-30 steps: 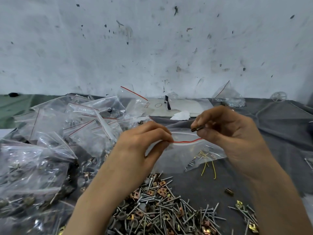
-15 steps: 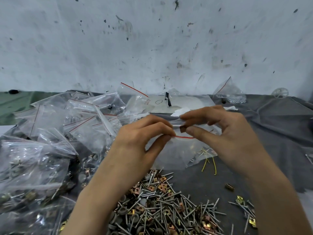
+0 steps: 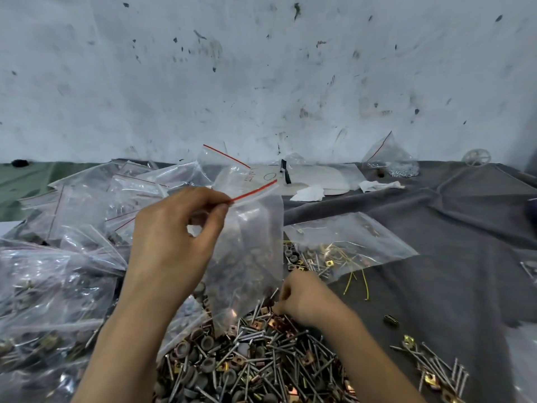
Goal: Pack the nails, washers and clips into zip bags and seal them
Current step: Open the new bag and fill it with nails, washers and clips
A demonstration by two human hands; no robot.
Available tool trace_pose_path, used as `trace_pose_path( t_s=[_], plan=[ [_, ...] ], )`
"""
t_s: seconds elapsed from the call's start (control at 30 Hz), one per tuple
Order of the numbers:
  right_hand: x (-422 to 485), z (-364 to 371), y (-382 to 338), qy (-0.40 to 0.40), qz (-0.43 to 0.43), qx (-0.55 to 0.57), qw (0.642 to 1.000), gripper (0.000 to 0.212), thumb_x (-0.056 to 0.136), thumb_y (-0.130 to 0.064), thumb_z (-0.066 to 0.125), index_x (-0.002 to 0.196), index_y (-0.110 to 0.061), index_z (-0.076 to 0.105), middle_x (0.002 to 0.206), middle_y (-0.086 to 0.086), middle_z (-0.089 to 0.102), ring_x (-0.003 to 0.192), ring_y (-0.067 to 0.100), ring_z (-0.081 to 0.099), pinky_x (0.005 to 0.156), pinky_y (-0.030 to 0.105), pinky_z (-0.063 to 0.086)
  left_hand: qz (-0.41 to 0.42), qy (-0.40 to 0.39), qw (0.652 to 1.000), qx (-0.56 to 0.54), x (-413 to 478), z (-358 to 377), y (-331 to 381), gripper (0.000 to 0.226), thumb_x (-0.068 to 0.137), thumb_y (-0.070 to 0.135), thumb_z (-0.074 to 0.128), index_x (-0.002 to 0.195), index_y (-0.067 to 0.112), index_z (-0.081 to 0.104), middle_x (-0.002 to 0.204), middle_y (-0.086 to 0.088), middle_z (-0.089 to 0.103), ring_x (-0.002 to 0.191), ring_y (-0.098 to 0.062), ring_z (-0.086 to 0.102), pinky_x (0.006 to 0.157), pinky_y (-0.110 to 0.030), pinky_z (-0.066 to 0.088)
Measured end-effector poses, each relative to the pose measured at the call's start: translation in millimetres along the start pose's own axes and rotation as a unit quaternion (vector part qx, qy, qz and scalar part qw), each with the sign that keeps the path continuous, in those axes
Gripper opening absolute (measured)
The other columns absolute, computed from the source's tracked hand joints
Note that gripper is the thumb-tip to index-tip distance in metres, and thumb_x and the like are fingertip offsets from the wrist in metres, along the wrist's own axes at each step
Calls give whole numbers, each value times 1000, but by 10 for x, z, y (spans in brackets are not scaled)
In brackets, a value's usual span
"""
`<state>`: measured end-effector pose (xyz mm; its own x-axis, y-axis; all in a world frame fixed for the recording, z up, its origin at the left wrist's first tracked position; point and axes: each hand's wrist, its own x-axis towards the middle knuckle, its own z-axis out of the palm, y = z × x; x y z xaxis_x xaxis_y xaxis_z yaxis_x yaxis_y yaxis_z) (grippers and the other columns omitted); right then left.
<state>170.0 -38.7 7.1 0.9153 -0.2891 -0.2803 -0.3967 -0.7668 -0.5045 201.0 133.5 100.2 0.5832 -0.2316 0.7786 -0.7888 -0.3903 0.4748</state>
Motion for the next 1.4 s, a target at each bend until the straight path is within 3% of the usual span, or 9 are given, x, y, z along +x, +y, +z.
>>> trace_pose_path(
  t_s=[0.27,0.33,0.4,0.57,0.77,0.83,1.0,1.13,1.4],
  plan=[
    [95,154,-29,29,-7,-46,999,11,86,-15,65,95,-9,70,103,8,67,96,26,64,87,39,53,12,-12,1000,-14,-3,17,19,23,85,8,69,85,31,66,84,15,66,81,6,62,75,-7,48],
    [83,109,-13,13,-21,-12,1000,6,85,-12,67,79,-14,67,97,5,67,92,21,64,83,33,53,10,-19,1000,-9,-5,19,14,18,85,8,69,85,26,70,83,15,66,81,5,62,75,-8,48],
    [63,41,23,4,-37,40,998,23,84,-8,68,69,-20,56,80,-3,60,76,12,58,68,22,48,5,-30,1000,-4,-7,23,9,16,84,7,69,86,22,72,82,16,65,81,3,62,75,-10,49],
    [-16,-195,131,21,-86,161,983,22,82,1,68,99,-13,65,76,-5,58,70,9,55,71,24,49,4,-47,999,-6,-5,25,11,16,85,6,69,87,22,72,84,18,64,82,5,61,75,-14,50],
    [-247,-580,192,63,-142,247,957,24,77,5,72,74,-18,69,65,-5,67,59,5,60,61,19,51,-11,-59,998,-21,-3,10,33,30,87,4,64,96,32,67,86,19,64,86,7,61,78,-7,48],
    [-374,-705,178,69,-165,311,934,22,76,7,71,75,-14,70,62,-4,69,58,6,63,58,17,51,-6,-89,996,-15,-11,23,52,33,88,1,60,99,31,67,90,15,66,90,5,63,81,-16,51],
    [-690,-896,29,100,-241,382,887,13,77,-3,72,76,-15,74,66,8,71,57,11,63,57,18,52,19,-151,988,-17,-82,122,169,12,81,15,73,89,24,74,111,7,64,107,0,58,91,-17,42],
    [-816,-914,-77,85,-268,389,877,6,73,-9,72,78,-14,74,64,7,71,58,11,65,56,16,50,10,-177,982,-65,-119,195,295,35,72,44,66,100,24,74,119,9,60,116,-1,54,99,-19,40],
    [-850,-924,-88,56,-275,414,866,13,58,-23,74,69,-15,75,64,10,70,54,13,64,55,17,50,-2,-148,979,-137,-118,222,306,15,75,30,72,86,21,75,117,12,63,114,2,56,96,-27,46]
  ],
)
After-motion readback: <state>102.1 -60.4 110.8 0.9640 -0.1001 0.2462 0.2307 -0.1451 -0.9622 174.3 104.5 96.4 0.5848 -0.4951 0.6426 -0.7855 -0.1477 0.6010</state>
